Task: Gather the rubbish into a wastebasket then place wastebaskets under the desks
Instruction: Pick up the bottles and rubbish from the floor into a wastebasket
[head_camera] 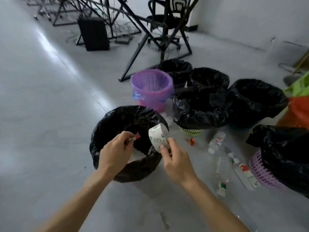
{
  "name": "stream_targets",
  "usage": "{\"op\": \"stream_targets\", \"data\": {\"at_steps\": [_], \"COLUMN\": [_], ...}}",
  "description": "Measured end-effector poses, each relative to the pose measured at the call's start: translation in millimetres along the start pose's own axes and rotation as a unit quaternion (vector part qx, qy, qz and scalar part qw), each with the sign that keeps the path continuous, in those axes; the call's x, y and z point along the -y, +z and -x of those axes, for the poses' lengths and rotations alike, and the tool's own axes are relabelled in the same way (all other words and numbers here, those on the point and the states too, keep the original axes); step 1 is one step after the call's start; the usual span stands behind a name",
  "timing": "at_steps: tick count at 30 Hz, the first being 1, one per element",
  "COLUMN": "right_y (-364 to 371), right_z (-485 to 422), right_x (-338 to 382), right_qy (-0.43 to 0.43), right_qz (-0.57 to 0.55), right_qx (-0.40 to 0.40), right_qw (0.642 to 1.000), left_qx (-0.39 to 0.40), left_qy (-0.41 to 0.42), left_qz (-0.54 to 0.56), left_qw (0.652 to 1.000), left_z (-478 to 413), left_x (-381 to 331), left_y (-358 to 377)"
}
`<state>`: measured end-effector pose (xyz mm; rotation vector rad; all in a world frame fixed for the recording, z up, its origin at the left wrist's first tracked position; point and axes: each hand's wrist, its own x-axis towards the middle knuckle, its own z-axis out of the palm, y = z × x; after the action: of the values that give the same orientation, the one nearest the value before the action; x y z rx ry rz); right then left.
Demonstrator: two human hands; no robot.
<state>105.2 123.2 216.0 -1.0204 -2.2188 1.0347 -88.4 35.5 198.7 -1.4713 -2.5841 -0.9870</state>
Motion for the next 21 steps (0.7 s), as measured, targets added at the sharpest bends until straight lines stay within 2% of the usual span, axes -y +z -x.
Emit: {"op": "stream_targets", "data": {"at_steps": [6, 9, 13, 16, 18, 21], "right_y": [16.5, 8.4, -18.2, -45.2, -61.8, -77.8], "right_z": [-34.1, -20.1, 13.7, 52.6, 81.6, 117.4], "right_x": [11.8, -15.1, -71.6, -124.5, -158.1, -211.5], "right_qy": [-0.045, -0.017, 0.045, 0.12, 0.184, 0.291], "right_qz": [0.057, 0.079, 0.127, 0.154, 0.169, 0.183], "right_qx": [0.04, 0.052, 0.055, 0.054, 0.071, 0.112], "right_qw": [0.997, 0.995, 0.989, 0.979, 0.966, 0.932], "left_qx": [0.11, 0.123, 0.095, 0.102, 0.125, 0.204], "left_qy": [-0.122, -0.124, -0.066, 0.045, 0.115, 0.166], "left_qz": [-0.048, -0.05, -0.042, -0.035, -0.023, -0.004], "left_qw": [0.985, 0.983, 0.992, 0.993, 0.985, 0.965], "left_z": [-9.3, 3.7, 11.0, 14.8, 21.9, 41.8], "left_x": [32.8, 32.3, 0.9, -42.0, -71.7, -106.2], "left_y": [-3.8, 1.8, 16.4, 46.2, 76.6, 127.2]}}
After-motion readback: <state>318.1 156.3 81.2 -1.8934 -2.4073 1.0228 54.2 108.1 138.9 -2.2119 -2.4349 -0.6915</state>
